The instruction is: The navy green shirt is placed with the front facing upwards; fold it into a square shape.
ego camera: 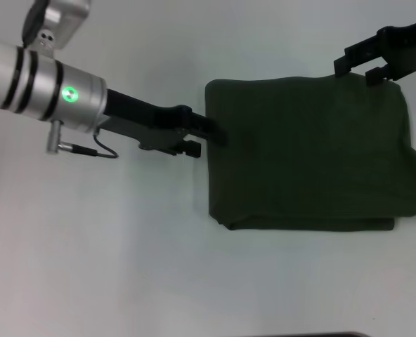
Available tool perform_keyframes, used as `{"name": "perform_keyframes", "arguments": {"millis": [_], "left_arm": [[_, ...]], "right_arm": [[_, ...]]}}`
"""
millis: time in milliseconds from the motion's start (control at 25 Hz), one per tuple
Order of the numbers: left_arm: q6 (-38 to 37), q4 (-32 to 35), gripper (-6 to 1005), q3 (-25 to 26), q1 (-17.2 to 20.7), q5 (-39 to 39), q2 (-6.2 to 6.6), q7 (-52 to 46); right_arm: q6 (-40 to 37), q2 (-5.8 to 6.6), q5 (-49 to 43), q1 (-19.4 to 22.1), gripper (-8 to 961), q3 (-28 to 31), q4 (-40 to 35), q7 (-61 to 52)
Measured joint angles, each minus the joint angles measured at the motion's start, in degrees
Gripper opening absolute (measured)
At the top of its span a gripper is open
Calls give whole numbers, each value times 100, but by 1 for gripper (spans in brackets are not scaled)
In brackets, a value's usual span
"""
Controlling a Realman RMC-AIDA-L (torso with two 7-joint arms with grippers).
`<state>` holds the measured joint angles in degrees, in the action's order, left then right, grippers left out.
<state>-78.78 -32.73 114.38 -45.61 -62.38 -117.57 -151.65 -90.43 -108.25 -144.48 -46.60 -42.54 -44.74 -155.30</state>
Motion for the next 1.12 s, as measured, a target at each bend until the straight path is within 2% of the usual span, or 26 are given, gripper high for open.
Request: {"name": "perform_keyframes", "arguments": {"millis": [400,680,1120], "left_arm": [[599,184,644,-3,-170,391,-221,-116],[766,275,646,-2,-273,571,-303,-133],[978,442,649,-3,-517,789,-556,-145]], "right_arm": [[-79,6,8,72,823,38,-32,26],[-83,6,8,83,823,52,-42,47],[-69,33,8,117,823,124,-44,88]]}}
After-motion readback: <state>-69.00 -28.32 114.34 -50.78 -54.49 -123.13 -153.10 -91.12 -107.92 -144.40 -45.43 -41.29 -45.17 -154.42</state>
